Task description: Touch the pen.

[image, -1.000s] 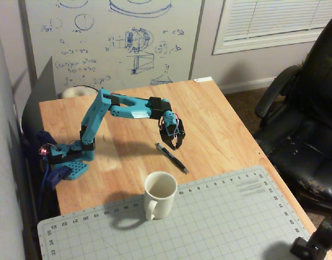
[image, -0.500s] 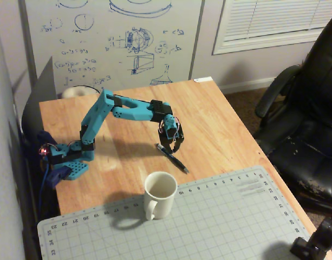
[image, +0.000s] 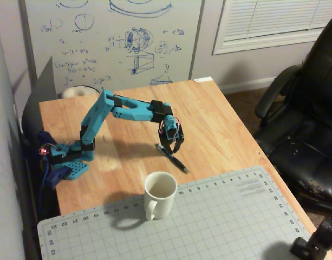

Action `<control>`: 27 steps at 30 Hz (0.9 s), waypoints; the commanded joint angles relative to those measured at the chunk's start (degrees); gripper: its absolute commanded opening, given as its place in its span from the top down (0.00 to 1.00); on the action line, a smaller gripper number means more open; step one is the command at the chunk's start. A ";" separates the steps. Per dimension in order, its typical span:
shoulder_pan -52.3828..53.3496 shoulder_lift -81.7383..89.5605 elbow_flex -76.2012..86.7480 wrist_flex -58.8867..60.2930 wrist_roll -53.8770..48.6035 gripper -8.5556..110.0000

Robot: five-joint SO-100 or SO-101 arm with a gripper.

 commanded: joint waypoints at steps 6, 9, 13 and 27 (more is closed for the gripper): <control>1.05 1.76 -1.49 -0.09 -0.44 0.92; 1.05 1.76 -1.49 -0.18 -0.44 0.92; 1.05 1.76 -1.58 -0.26 -0.44 0.92; 1.05 2.20 -1.67 -0.70 -0.44 0.92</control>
